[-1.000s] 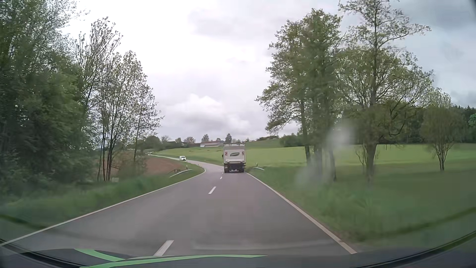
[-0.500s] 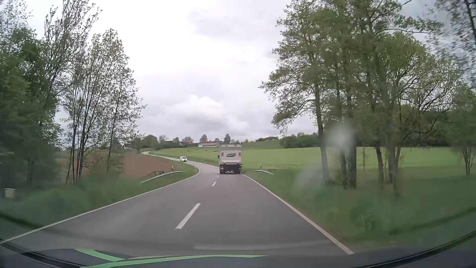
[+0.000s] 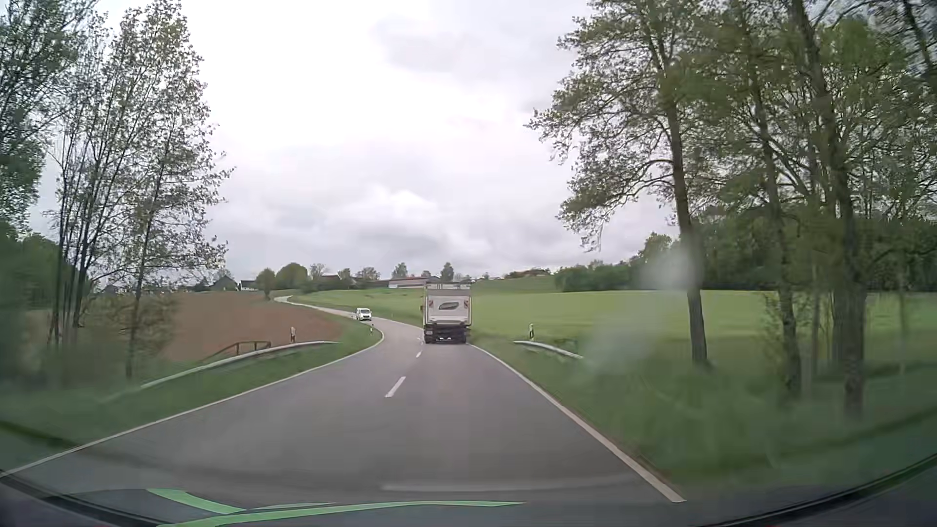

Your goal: Follow the waypoints while adhering to traffic rules and regulations

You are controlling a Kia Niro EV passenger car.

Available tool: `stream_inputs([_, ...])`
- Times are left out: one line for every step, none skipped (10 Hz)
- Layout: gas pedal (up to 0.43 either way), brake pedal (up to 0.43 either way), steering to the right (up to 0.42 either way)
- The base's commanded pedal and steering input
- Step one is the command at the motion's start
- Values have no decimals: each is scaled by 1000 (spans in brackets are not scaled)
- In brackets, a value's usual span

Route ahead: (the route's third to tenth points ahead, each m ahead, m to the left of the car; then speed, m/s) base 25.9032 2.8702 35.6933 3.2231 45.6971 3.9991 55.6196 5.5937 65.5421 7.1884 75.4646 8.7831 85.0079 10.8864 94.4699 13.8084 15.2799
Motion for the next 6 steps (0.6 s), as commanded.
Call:
stream_inputs([378,0,-3])
stream_inputs([378,0,-3])
stream_inputs([358,0,-4])
stream_inputs([331,0,-6])
stream_inputs([331,0,-8])
stream_inputs([311,0,-10])
